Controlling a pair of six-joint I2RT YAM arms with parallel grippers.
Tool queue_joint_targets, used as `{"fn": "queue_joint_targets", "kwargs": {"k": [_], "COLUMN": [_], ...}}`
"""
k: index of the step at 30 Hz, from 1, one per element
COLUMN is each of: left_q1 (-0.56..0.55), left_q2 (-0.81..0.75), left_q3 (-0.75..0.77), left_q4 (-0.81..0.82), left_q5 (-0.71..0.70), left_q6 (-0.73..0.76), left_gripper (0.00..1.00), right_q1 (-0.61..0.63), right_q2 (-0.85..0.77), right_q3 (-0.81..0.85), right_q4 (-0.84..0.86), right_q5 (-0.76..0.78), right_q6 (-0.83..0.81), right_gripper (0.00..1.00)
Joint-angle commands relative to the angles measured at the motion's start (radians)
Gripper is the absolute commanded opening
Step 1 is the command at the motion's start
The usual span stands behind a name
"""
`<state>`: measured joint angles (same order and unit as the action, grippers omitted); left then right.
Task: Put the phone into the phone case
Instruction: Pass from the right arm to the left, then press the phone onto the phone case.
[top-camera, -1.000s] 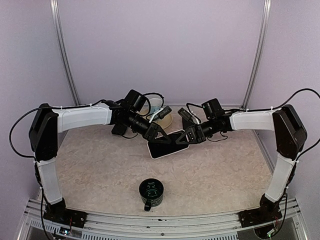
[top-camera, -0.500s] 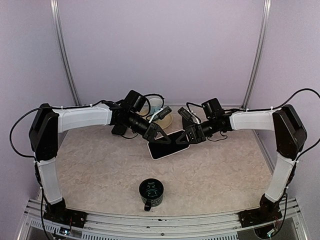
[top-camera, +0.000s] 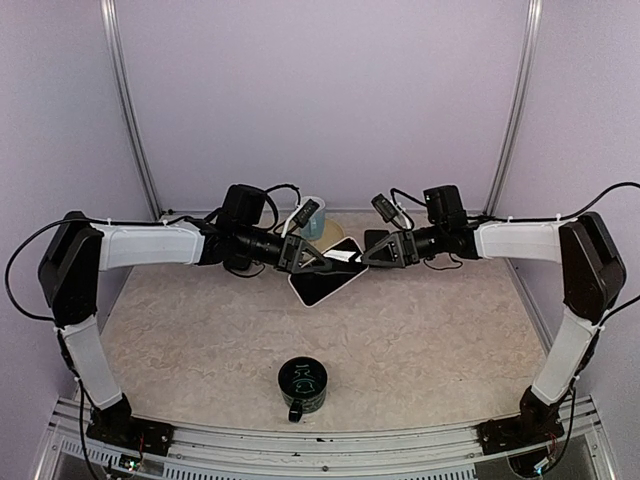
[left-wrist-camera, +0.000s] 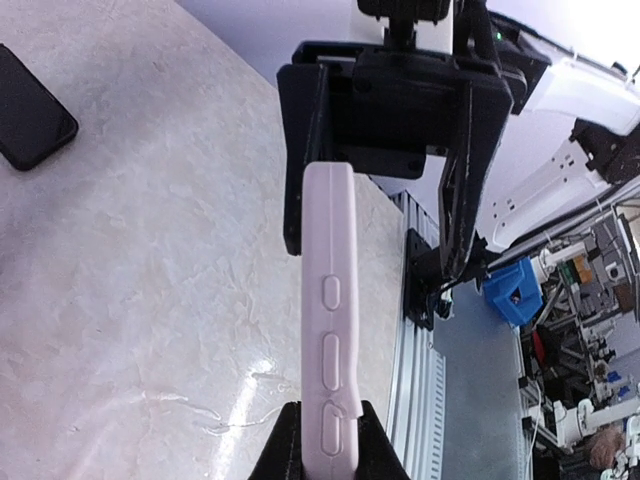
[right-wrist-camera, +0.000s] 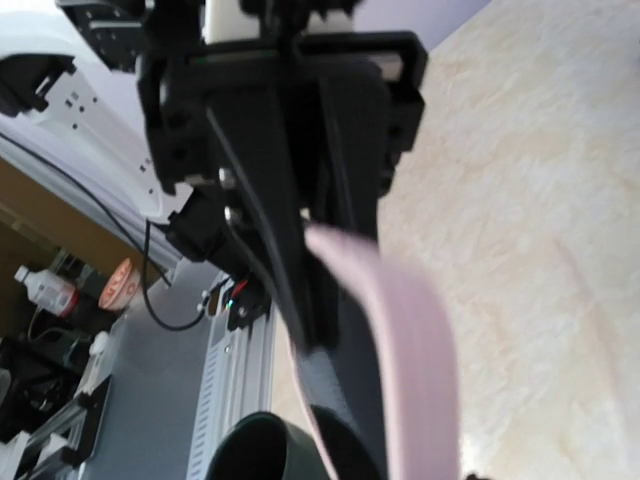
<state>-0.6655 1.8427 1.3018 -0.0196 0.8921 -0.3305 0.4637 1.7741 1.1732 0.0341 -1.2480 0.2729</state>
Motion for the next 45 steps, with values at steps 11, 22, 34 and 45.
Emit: {"fn": "queue_joint_targets", "kwargs": {"k": [11, 22, 34, 45], "left_q1": [0.033, 0.029, 0.011, 0.009], "left_q2": [-0.122, -0.122, -0.107, -0.092], "left_q3": [-0.175, -0.245, -0.255, -0.269], "left_q4": [0.562, 0.705, 0.762, 0.782], "left_q5": [-0.071, -0.118, -0.11, -0.111], "left_q6": [-0.373, -0.468, -0.501, -0.513], "left_gripper": [0.0, 0.0, 0.0, 0.0], "right_q1": [0.006, 0.045, 0.049, 0.05], "right_q2": [-0.019, 0.028, 0.071, 0.074], "right_q3": [-0.061, -0.044, -0.027, -0.031], "right_q4": [0.198, 0.255, 0.35, 0.486], "right_q5": [-0.012, 0.02, 0.018, -0.038], "right_q6": [0.138, 0.195, 0.278, 0.357], "right_gripper": [0.5, 0.37, 0.4, 0.41]}}
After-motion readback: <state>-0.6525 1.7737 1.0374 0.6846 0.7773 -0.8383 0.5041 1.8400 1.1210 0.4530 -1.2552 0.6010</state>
